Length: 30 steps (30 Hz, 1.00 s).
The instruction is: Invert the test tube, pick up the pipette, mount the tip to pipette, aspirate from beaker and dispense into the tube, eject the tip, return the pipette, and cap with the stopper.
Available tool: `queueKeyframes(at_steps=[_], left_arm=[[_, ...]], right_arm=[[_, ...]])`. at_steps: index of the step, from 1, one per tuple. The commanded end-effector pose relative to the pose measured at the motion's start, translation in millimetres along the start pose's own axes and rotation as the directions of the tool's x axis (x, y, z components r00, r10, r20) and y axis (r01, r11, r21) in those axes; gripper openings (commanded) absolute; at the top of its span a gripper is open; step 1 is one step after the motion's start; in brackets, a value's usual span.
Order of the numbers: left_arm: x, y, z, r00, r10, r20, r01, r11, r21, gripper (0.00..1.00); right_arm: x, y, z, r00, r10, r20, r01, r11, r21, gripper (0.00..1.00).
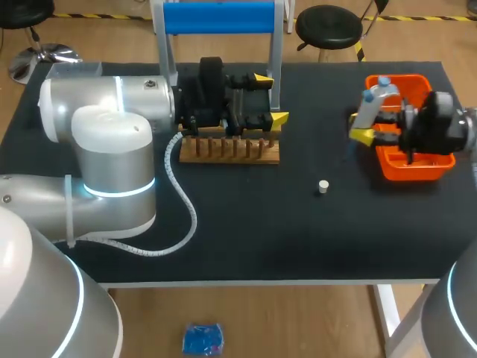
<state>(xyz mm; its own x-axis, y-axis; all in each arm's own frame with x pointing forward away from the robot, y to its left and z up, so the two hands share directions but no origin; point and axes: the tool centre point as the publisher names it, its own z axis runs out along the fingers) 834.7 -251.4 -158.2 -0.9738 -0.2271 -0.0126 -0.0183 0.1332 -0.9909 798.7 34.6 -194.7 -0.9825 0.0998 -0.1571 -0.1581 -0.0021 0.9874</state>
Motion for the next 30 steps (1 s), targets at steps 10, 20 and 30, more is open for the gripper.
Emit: queueKeyframes(at_steps=[10, 20, 30], left_arm=[[-0.7, 0.8, 0, 1.0, 0.0, -0.002, 0.0, 1.0, 0.003, 1.0], [5.0, -1.0, 2, 0.999, 0.011, -0.032, -0.009, 0.998, 0.069, 1.0], [8.1, -10.4, 5, 0.999, 0.022, -0.046, -0.014, 0.988, 0.153, 1.0]], right_arm=[[-5, -9, 64, 1.0, 0.011, -0.022, -0.01, 1.0, 0.008, 0.0], [-11, -11, 72, 0.999, 0.033, -0.026, -0.033, 0.999, -0.009, 0.0], [-12, -10, 82, 0.992, 0.098, -0.079, -0.101, 0.994, -0.03, 0.0]])
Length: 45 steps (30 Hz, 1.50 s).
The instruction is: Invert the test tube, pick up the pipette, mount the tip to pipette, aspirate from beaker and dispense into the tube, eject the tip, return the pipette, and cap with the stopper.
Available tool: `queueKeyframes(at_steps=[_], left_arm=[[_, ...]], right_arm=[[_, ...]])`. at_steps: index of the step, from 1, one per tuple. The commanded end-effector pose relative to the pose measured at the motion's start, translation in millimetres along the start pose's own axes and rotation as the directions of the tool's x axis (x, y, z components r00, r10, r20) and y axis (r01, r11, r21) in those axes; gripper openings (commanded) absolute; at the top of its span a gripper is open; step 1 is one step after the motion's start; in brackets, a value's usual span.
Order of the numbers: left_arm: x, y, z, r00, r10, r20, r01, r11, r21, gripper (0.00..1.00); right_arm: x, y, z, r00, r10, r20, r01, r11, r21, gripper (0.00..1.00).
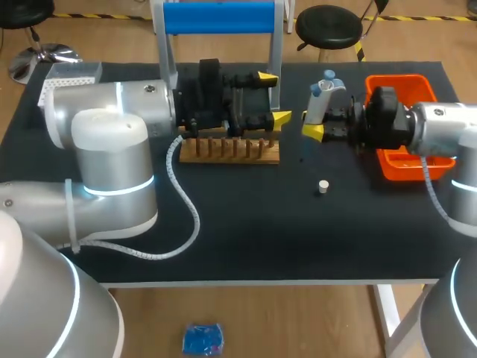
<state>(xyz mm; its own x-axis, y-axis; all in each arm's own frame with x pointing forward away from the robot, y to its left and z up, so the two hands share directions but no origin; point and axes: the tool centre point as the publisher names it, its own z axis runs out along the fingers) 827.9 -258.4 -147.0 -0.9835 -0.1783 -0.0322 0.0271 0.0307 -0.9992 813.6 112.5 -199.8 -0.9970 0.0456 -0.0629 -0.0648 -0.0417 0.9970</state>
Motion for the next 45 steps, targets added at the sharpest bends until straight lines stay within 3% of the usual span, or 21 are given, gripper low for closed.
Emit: queueKeyframes(at_steps=[1, 14, 45], left_arm=[[0.1, 1.6, 1, 1.0, -0.004, 0.001, 0.004, 0.999, 0.043, 1.0], [0.1, 1.6, 1, 1.0, -0.004, 0.001, 0.004, 0.999, 0.043, 1.0], [0.1, 1.6, 1, 1.0, -0.004, 0.001, 0.004, 0.999, 0.043, 1.0]], right_arm=[[-6, -2, 4, 0.999, 0.012, -0.033, -0.012, 1.0, -0.002, 0.0], [-10, -7, 22, 0.993, 0.011, -0.122, -0.002, 0.998, 0.068, 0.0], [-13, -3, 64, 0.991, -0.004, -0.136, 0.011, 0.999, 0.046, 0.0]])
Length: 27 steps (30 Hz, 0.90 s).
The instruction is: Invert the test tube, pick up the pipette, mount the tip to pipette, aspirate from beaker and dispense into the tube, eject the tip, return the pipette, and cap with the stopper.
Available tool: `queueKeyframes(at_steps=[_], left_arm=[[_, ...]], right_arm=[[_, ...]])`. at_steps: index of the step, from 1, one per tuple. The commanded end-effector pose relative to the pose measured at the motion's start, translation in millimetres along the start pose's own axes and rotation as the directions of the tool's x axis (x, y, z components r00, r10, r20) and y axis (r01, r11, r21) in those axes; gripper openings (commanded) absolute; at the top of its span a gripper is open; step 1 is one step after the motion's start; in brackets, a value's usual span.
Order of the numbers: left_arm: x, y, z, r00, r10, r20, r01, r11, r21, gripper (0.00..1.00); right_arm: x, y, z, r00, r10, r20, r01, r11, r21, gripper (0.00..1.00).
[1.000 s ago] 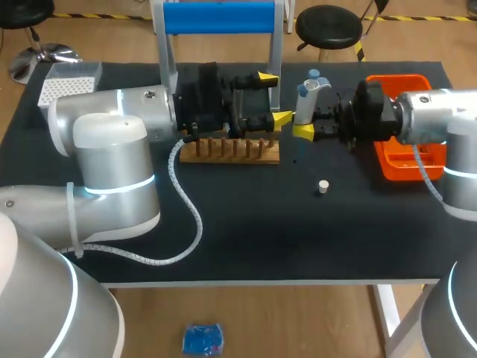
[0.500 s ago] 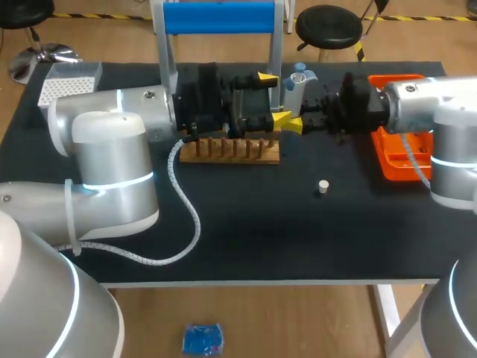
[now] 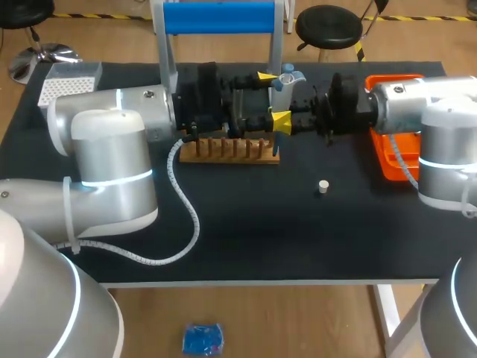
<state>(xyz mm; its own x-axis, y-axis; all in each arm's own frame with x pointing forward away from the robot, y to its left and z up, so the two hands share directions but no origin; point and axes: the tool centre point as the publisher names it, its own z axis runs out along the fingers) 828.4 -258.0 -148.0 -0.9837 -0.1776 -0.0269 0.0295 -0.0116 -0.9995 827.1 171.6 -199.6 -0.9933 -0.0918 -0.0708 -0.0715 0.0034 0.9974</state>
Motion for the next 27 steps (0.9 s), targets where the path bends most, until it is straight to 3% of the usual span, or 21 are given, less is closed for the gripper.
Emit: queueKeyframes(at_steps=[1, 21, 22, 23, 24, 25, 26, 27], left_arm=[[0.5, 0.6, 1.1, 1.0, 0.001, 0.002, -0.001, 1.0, 0.001, 1.0], [0.5, 0.6, 1.1, 1.0, 0.001, 0.002, -0.001, 1.0, 0.001, 1.0], [0.5, 0.6, 1.1, 1.0, 0.001, 0.002, -0.001, 1.0, 0.001, 0.78], [0.5, 0.6, 1.1, 1.0, 0.001, 0.002, -0.001, 1.0, 0.001, 0.64], [0.5, 0.6, 1.1, 1.0, 0.001, 0.002, -0.001, 1.0, 0.001, 0.36], [0.5, 0.6, 1.1, 1.0, 0.001, 0.002, -0.001, 1.0, 0.001, 0.15], [0.5, 0.6, 1.1, 1.0, 0.001, 0.002, -0.001, 1.0, 0.001, 0.0], [0.5, 0.6, 1.1, 1.0, 0.001, 0.002, -0.001, 1.0, 0.001, 0.0]], right_arm=[[-2.6, -0.1, 4.2, 1.0, -0.004, 0.006, 0.004, 1.0, 0.002, 0.0], [-7.3, 1.4, 3.0, 0.999, -0.008, 0.033, 0.009, 1.0, -0.008, 0.0], [-7.5, 1.5, 3.2, 0.999, -0.008, 0.032, 0.008, 1.0, -0.009, 0.0], [-7.6, 1.7, 3.4, 0.999, -0.008, 0.032, 0.008, 1.0, -0.009, 0.0], [-7.7, 1.8, 3.6, 0.999, -0.008, 0.032, 0.008, 1.0, -0.01, 0.0], [-7.6, 2.1, 3.7, 0.999, -0.008, 0.032, 0.008, 1.0, -0.011, 0.0], [-7.6, 2.1, 3.8, 0.999, -0.008, 0.032, 0.008, 1.0, -0.011, 0.0], [-7.6, 2.1, 3.9, 0.999, -0.007, 0.032, 0.007, 1.0, -0.012, 0.0]])
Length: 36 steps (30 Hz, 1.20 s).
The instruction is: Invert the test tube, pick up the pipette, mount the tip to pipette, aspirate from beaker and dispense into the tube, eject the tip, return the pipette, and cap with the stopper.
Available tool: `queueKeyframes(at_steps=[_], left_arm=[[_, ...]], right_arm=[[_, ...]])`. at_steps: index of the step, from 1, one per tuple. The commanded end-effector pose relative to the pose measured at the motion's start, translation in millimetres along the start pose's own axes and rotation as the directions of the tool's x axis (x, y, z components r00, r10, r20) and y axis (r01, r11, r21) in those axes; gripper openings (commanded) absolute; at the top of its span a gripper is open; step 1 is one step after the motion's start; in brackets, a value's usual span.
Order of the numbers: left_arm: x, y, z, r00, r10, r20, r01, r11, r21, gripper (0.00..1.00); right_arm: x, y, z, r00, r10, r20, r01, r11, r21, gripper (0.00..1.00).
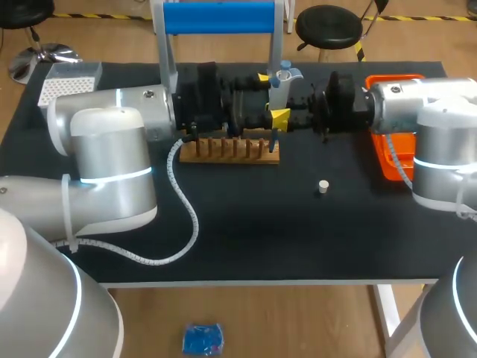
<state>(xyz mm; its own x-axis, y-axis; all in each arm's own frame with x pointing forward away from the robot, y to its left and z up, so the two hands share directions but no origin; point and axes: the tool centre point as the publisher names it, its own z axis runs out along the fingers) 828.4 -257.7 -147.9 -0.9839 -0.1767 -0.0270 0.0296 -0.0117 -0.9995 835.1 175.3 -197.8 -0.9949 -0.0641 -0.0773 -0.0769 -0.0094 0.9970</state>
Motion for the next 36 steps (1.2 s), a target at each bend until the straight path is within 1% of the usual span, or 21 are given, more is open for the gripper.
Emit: queueKeyframes(at_steps=[1, 16, 17, 18, 19, 20, 25, 29, 33, 36], left_arm=[[0.6, 0.7, 1, 1.0, 0.001, 0.003, -0.001, 1.0, 0.001, 0.0], [0.6, 0.7, 1, 1.0, 0.001, 0.003, -0.001, 1.0, 0.001, 0.0], [0.6, 0.7, 1, 1.0, 0.001, 0.003, -0.001, 1.0, 0.001, 0.0], [0.6, 0.7, 1, 1.0, 0.001, 0.003, -0.001, 1.0, 0.001, 0.0], [0.6, 0.7, 1, 1.0, 0.001, 0.003, -0.001, 1.0, 0.001, 0.0], [0.6, 0.7, 1, 1.0, 0.001, 0.003, -0.001, 1.0, 0.001, 0.0], [0.6, 0.7, 1, 1.0, 0.001, 0.003, -0.001, 1.0, 0.001, 0.0], [0.6, 0.7, 1, 1.0, 0.001, 0.003, -0.001, 1.0, 0.001, 0.0], [0.6, 0.7, 1, 1.0, 0.001, 0.003, -0.001, 1.0, 0.001, 0.0], [0.6, 0.7, 1, 1.0, 0.001, 0.003, -0.001, 1.0, 0.001, 0.0]], right_arm=[[1, 1, 1, 1.0, -0.001, 0.005, 0.001, 1.0, 0.0, 0.0], [-1, 2, 0, 1.0, -0.002, 0.014, 0.002, 1.0, -0.003, 0.0], [-1, 2, 0, 1.0, -0.002, 0.013, 0.002, 1.0, -0.003, 0.09], [-1, 2, 0, 1.0, -0.003, 0.016, 0.003, 1.0, 0.0, 0.39], [-1, 2, 0, 1.0, -0.003, 0.018, 0.003, 1.0, 0.002, 0.89], [-1, 2, 0, 1.0, -0.004, 0.02, 0.004, 1.0, 0.003, 1.0], [-3, 4, -1, 1.0, -0.008, 0.026, 0.007, 1.0, 0.009, 1.0], [-6, 3, -8, 0.999, -0.017, 0.039, 0.016, 1.0, 0.019, 1.0], [-10, 2, -25, 0.998, -0.031, 0.052, 0.029, 0.999, 0.043, 1.0], [-15, -2, -46, 0.997, -0.041, 0.073, 0.036, 0.997, 0.067, 1.0]])
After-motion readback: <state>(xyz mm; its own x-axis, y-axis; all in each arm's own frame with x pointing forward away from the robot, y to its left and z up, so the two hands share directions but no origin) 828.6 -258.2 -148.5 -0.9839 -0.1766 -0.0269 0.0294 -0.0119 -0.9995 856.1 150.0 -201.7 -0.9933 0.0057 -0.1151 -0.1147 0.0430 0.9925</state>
